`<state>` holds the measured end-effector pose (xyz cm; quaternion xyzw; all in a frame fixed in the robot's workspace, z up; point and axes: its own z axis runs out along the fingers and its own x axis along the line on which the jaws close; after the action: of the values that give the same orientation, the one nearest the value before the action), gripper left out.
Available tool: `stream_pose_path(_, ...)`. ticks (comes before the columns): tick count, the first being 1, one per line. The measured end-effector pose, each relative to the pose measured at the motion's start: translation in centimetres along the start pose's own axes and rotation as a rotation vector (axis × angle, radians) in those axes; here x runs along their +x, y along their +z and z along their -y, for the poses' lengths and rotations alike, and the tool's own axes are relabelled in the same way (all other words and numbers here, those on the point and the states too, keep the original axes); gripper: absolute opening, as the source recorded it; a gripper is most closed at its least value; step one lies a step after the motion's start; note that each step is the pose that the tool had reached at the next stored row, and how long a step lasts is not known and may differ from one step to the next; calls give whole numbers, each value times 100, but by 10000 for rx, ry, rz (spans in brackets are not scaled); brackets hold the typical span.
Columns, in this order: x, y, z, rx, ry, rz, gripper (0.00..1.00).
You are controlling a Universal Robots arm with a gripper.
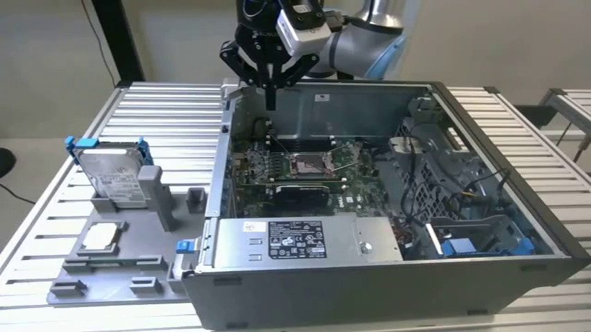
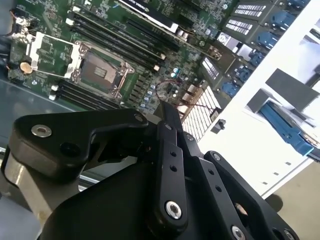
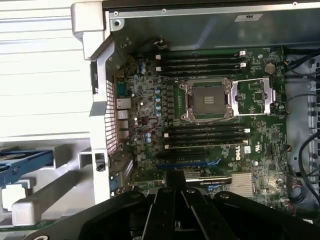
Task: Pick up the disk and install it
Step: 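Reach for the disk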
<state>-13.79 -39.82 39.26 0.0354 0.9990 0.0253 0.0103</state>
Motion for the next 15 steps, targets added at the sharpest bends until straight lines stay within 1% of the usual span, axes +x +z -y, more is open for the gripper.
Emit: stream_pose_path(15, 214, -4, 1, 0, -1, 0, 0)
